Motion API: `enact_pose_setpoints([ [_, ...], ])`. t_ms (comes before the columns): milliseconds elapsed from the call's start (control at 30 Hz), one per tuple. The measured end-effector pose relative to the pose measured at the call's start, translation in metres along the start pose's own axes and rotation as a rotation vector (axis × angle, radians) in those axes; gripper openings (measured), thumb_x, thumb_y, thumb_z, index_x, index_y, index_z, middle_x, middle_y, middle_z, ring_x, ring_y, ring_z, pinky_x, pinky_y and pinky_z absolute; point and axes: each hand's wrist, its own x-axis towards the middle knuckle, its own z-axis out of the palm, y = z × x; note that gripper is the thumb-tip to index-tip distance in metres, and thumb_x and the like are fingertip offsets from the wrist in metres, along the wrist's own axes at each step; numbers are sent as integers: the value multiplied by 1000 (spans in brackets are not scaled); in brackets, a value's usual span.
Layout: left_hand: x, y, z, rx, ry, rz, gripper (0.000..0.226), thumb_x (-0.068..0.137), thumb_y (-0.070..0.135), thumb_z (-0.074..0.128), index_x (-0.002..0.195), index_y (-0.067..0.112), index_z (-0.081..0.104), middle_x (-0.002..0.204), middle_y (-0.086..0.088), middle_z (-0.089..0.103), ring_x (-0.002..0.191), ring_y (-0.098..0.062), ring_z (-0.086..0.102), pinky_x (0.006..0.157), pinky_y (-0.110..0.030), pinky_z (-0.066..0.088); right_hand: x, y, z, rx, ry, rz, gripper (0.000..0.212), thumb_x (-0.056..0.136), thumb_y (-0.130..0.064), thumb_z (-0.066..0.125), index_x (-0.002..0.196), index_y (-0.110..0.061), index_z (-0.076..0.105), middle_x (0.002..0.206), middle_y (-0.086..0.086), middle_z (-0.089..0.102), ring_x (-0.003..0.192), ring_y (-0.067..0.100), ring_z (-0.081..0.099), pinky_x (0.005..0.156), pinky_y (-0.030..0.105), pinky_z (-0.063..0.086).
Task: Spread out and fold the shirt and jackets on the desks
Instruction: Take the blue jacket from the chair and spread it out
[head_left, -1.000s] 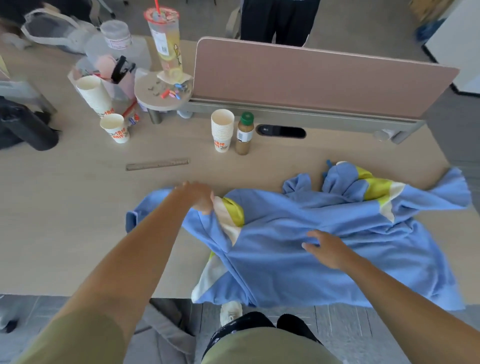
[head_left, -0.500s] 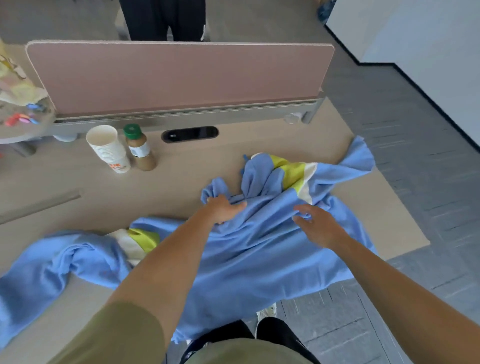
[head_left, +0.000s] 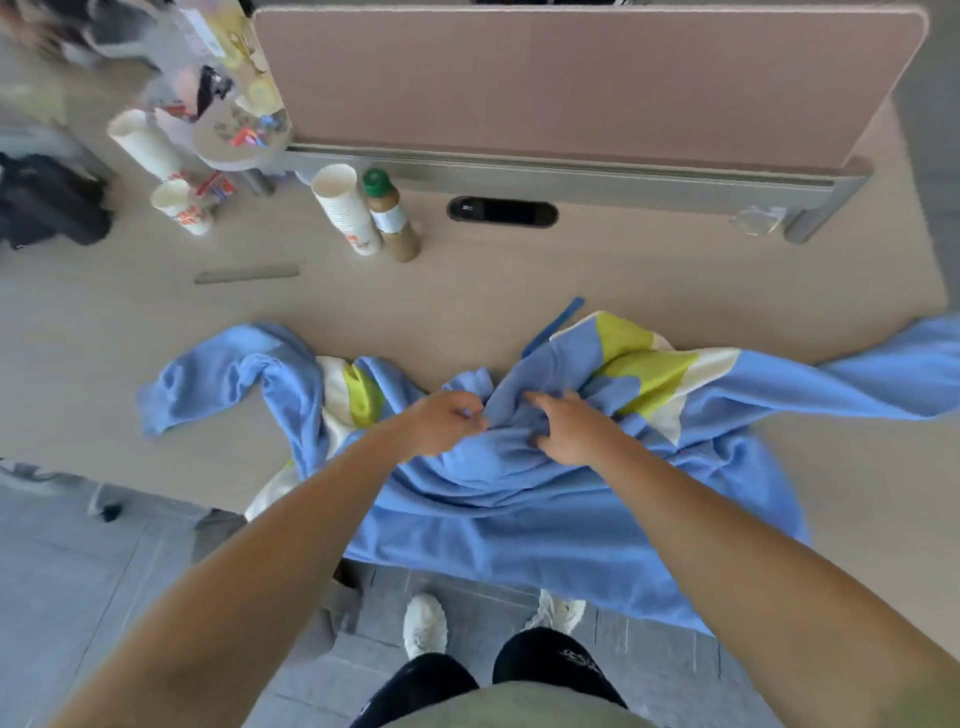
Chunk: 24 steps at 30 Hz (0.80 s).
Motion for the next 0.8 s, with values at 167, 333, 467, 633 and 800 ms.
enact_pose_setpoints([
  [167, -71, 18, -34, -772, -69, 151, 15, 87, 26, 70, 78, 25, 58, 69, 6, 53, 57, -12, 48, 58, -25, 37, -40, -37, -21, 306, -22, -155, 81, 86, -24, 71, 147, -44, 22, 97, -2, 71, 82, 22, 70, 68, 37, 54],
  [333, -139, 34, -56, -921, -34, 516, 9, 89, 27, 65, 81, 21, 63, 81, -5, 54, 74, -17, 55, 73, -30, 44, -104, -88, -45, 626, 52, -329, 67, 91, -20, 72, 143, -32, 32, 74, 14, 66, 66, 37, 65, 61, 42, 57],
  [467, -194, 36, -59, -847, -40, 801, 4, 90, 22, 64, 88, 19, 64, 86, -2, 60, 83, -18, 56, 81, -28, 50, -159, -133, -51, 872, 442, -309, 10, 97, 2, 53, 99, -3, 61, 78, 12, 63, 68, 24, 61, 73, 48, 57],
  [633, -232, 12, -62, -542, 133, 774, 59, 73, 31, 79, 125, 26, 51, 127, -2, 59, 117, -15, 56, 94, -29, 48, -245, -172, -51, 1065, 709, -377, 24, 96, 7, 50, 99, -11, 66, 88, 7, 65, 83, 17, 61, 79, 31, 56],
  [800, -268, 2, -40, -205, -56, 727, 63, 85, 27, 79, 137, 28, 45, 125, 21, 61, 121, 1, 56, 91, -14, 48, -333, -186, -38, 1224, 729, -440, 24, 98, -1, 53, 103, -18, 70, 97, 1, 72, 95, 21, 63, 80, 29, 54],
])
